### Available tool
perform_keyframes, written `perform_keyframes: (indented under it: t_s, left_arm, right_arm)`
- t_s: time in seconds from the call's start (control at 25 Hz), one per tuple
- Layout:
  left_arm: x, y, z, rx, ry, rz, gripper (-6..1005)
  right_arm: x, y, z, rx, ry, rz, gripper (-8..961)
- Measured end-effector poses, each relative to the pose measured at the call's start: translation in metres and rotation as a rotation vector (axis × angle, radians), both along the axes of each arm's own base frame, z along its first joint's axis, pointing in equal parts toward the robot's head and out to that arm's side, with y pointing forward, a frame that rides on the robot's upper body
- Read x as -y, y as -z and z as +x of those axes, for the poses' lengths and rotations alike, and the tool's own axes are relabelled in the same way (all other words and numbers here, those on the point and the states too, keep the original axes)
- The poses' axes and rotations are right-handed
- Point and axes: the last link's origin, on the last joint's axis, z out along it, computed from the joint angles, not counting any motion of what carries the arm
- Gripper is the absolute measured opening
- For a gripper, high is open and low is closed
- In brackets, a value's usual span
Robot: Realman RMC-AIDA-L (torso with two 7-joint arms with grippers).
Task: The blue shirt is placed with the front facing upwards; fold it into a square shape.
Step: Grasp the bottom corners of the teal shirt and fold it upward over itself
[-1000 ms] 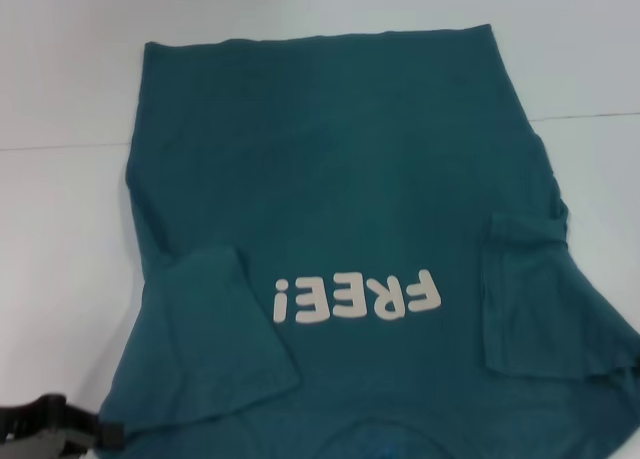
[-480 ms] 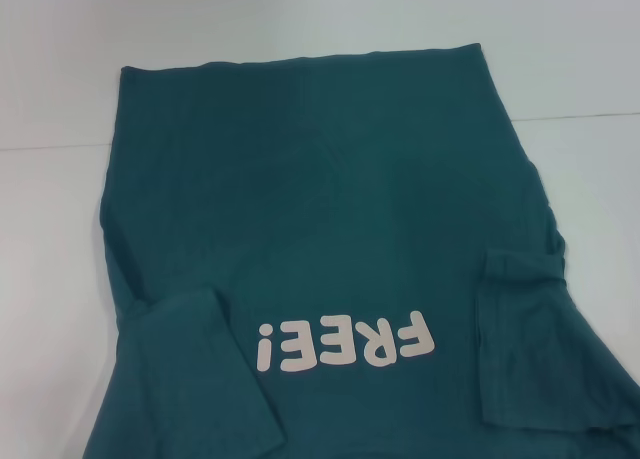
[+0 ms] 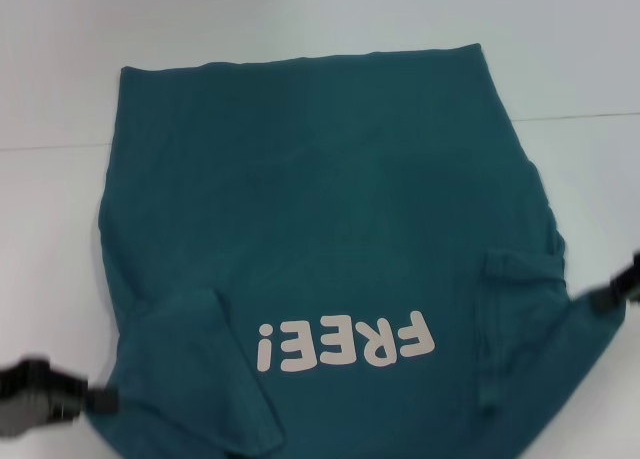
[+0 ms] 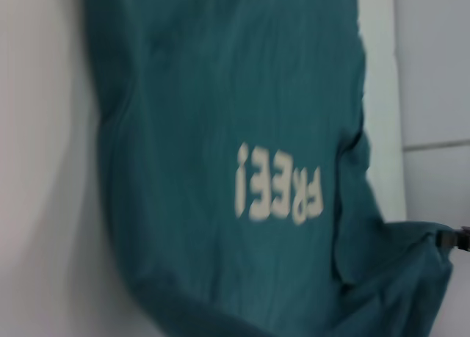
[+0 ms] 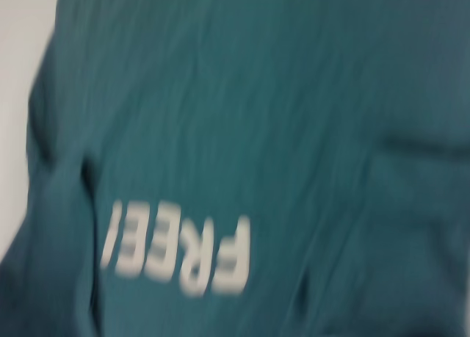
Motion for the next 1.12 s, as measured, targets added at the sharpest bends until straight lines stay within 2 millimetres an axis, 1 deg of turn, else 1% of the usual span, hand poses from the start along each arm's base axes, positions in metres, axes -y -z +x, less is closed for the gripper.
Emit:
perform_keyframes:
  t_s: [0.12, 0.16, 0.24, 0.32, 0.36, 0.4, 0.52, 0.72, 0.84, 1.12]
  left_arm:
    - [-0.024, -0.006, 0.008, -0.016, -0.01, 0.029, 29]
    - [-0.028, -0.007, 0.009, -0.021, -0.01, 0.034, 29]
    - [-0.044, -0.01, 0.016, -0.041, -0.004, 0.053, 29]
    - [-0.044, -0.01, 0.016, -0.041, -0.004, 0.053, 29]
    - [-0.053, -0.012, 0.019, -0.054, -0.005, 0.067, 29]
    - [-0.069, -0.015, 0.025, -0.083, -0.012, 0.097, 29]
    - [-0.085, -0.017, 0.032, -0.117, -0.01, 0.123, 29]
    - [-0.11, -0.017, 0.037, -0.215, -0.021, 0.178, 28]
    - [-0.125, -0.014, 0.041, -0.296, -0.008, 0.217, 28]
    - [-0.15, -0.008, 0.043, -0.411, 0.027, 0.339, 29]
  right_arm:
    - [-0.013, -0.006, 0.003, 0.01, 0.038, 0.101, 69]
    - [-0.016, -0.008, 0.003, 0.013, 0.047, 0.123, 71]
    - [-0.023, -0.01, 0.002, 0.016, 0.054, 0.163, 73]
    - [-0.031, -0.011, -0.001, 0.016, 0.06, 0.207, 75]
    - [-0.036, -0.012, -0.002, 0.015, 0.062, 0.233, 76]
    - [-0.039, -0.013, -0.003, 0.014, 0.065, 0.253, 77]
    - [-0.054, -0.014, -0.007, 0.018, 0.076, 0.337, 80]
    - [-0.072, -0.006, -0.017, 0.024, 0.057, 0.401, 85]
    - [-0.08, 0.001, -0.023, 0.037, 0.045, 0.421, 88]
    - [-0.097, 0.019, -0.034, 0.14, 0.007, 0.45, 95]
